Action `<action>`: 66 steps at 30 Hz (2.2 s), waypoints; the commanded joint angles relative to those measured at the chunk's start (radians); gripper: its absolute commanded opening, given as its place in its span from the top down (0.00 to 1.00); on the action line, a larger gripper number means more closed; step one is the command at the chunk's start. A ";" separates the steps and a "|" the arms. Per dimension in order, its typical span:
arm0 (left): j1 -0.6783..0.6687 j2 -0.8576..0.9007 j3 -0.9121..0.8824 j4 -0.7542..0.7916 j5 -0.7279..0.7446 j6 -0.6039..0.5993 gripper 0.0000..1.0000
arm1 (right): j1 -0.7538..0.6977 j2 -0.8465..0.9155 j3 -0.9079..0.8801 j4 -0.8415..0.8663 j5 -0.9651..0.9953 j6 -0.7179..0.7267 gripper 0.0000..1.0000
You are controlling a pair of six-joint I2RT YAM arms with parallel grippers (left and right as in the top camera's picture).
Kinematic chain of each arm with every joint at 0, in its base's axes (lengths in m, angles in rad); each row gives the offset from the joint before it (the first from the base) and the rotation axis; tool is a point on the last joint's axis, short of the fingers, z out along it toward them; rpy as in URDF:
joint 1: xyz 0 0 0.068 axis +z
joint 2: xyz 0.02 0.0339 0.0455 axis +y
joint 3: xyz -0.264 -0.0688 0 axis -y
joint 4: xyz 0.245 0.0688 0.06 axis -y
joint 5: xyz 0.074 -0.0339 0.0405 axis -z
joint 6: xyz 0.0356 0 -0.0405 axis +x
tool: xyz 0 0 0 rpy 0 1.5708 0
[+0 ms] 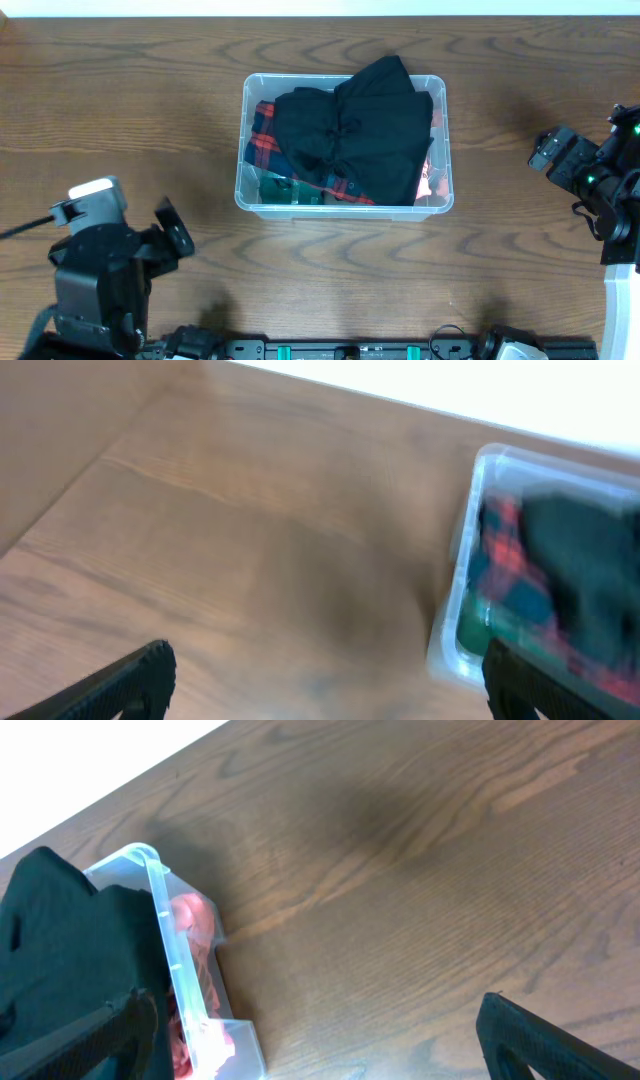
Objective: Pack container
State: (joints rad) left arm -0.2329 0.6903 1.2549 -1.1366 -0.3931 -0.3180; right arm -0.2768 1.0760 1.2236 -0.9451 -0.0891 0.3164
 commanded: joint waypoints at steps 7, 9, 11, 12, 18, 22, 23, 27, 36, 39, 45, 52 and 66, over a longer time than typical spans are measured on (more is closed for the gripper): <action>0.178 -0.305 -0.410 0.309 0.081 -0.002 0.02 | -0.004 -0.003 0.006 0.001 0.007 -0.018 0.01; 0.198 -0.364 -0.492 0.351 0.095 -0.002 0.02 | -0.004 -0.002 0.006 0.001 0.007 -0.018 0.01; 0.217 -0.416 -0.565 0.389 0.102 -0.006 0.02 | -0.004 -0.003 0.006 0.001 0.007 -0.018 0.01; 0.226 -0.439 -0.598 0.409 0.106 -0.008 0.02 | -0.004 -0.003 0.006 0.001 0.007 -0.018 0.01; 0.263 -0.566 -0.784 0.525 0.124 -0.010 0.02 | -0.004 -0.003 0.006 0.001 0.007 -0.018 0.01; 0.263 -0.650 -0.876 0.541 0.124 -0.010 0.02 | -0.004 -0.002 0.006 0.001 0.007 -0.018 0.01; 0.263 -0.669 -0.894 0.541 0.124 -0.010 0.02 | -0.004 -0.003 0.006 0.001 0.007 -0.018 0.01; 0.267 -0.688 -0.956 0.555 0.123 -0.016 0.02 | -0.004 -0.003 0.006 0.001 0.007 -0.018 0.01; 0.271 -0.688 -1.083 0.679 0.120 -0.017 0.02 | -0.004 -0.003 0.006 0.001 0.007 -0.018 0.01; 0.271 -0.688 -1.128 0.764 0.120 -0.018 0.02 | -0.004 -0.003 0.006 0.001 0.007 -0.018 0.01; 0.271 -0.688 -1.157 0.822 0.120 -0.017 0.02 | -0.004 -0.003 0.006 0.001 0.007 -0.018 0.01; 0.271 -0.687 -1.157 0.821 0.120 -0.017 0.02 | -0.004 -0.003 0.006 0.001 0.007 -0.018 0.01; 0.271 -0.687 -1.157 0.821 0.120 -0.017 0.02 | -0.004 -0.003 0.006 0.001 0.007 -0.018 0.01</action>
State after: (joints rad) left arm 0.0322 0.0101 0.1215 -0.3157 -0.2680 -0.3264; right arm -0.2768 1.0760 1.2236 -0.9451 -0.0891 0.3164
